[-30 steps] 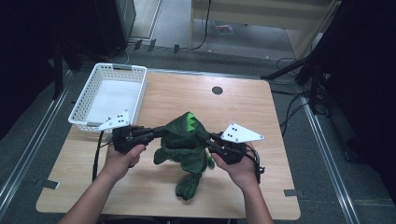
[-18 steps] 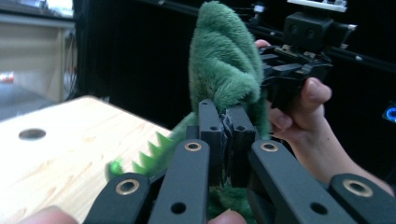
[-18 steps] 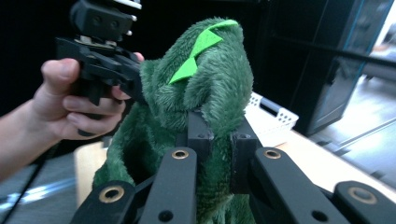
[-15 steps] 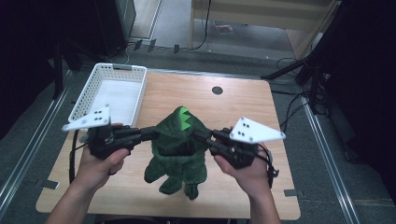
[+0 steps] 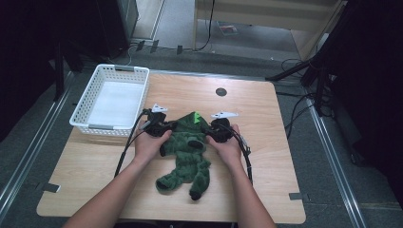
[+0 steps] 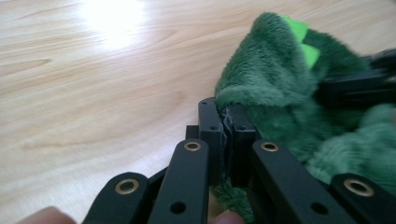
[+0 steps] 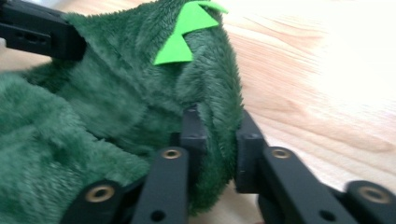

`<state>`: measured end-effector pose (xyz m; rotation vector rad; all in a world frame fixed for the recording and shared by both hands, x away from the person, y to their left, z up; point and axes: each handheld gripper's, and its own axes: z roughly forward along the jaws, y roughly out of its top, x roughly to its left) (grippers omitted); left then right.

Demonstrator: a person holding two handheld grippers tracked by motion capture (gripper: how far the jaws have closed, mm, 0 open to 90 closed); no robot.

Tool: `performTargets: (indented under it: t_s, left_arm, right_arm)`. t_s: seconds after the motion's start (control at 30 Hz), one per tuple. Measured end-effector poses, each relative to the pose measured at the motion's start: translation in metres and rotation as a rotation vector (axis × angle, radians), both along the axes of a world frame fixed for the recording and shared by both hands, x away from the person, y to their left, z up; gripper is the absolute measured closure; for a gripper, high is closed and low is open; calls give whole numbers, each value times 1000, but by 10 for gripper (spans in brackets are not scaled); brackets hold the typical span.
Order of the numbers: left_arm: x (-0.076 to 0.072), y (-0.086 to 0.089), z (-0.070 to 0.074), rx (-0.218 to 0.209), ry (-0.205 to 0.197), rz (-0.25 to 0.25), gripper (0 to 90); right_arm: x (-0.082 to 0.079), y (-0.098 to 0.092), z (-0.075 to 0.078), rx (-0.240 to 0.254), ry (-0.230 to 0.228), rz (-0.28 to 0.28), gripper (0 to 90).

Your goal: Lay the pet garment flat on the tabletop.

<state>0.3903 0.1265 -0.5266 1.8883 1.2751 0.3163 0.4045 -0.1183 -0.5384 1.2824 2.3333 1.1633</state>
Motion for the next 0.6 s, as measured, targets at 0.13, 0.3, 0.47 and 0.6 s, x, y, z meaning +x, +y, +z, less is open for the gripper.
performTargets:
  t_s: [0.13, 0.3, 0.47, 0.6]
  left_arm:
    - [12, -3, -10, 50, 16, 45, 815]
    - [5, 10, 5, -15, -24, 47, 539]
    - [-1, 14, 23, -66, -108, 52, 579]
    - [13, -3, 12, -37, -79, 35, 663]
  right_arm:
    - [8, -1, -2, -41, 5, -49, 556]
    - [4, -19, 24, 76, -6, -30, 464]
    - [-5, -28, 58, 198, -93, -44, 623]
    - [1, -6, 52, 182, -101, -56, 822]
